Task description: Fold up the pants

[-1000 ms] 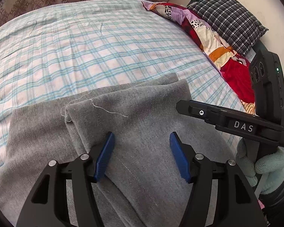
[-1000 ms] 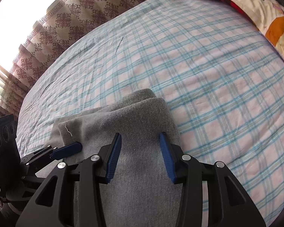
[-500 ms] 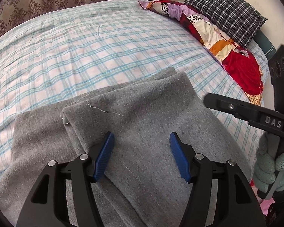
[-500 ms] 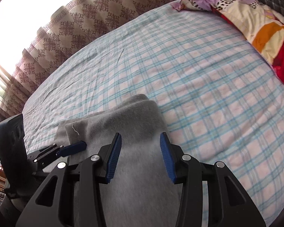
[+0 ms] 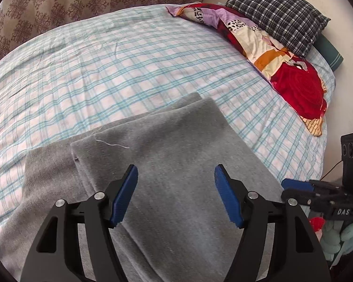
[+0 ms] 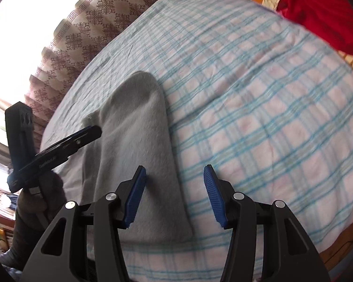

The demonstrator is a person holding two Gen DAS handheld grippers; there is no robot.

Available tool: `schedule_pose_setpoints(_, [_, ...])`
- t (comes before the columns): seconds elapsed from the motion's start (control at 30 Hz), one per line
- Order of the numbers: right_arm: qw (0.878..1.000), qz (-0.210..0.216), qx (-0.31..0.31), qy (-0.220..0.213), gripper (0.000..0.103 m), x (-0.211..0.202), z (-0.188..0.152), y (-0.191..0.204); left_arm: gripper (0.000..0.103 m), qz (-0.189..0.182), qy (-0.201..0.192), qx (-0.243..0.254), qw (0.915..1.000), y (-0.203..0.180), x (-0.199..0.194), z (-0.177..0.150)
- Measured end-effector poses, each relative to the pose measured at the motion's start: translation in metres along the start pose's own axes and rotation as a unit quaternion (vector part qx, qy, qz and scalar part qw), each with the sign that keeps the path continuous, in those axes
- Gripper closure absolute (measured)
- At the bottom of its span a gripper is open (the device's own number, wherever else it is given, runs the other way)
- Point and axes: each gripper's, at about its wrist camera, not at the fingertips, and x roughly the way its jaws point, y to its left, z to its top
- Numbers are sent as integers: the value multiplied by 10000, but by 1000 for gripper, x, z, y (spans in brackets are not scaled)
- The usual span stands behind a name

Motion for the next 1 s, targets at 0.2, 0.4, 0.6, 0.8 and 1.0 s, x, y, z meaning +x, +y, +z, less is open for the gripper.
schedule_pose_setpoints(0.2, [9998, 124, -43, 159, 50, 14, -10, 5, 33, -69, 147, 47, 9999, -12, 0, 2])
schedule_pose_setpoints(0.4, [9994, 155, -271, 153, 68, 16, -13, 16, 33, -224, 277, 83, 9993, -25, 5, 10])
schedule_pose_setpoints(0.6, [9931, -313, -1107, -242, 75, -3, -16, 48, 33, -315, 466, 302, 9980, -44, 10, 18])
schedule_pose_setpoints(0.8, [9625, -1060, -2411, -658, 76, -12, -35, 103, 21, -611, 675, 210, 9956, -54, 11, 29])
schedule_pose_setpoints(1.0, [9340, -1223, -3274, -736, 76, -4, -59, 143, 21, -918, 959, -166, 9910, -53, 9, 29])
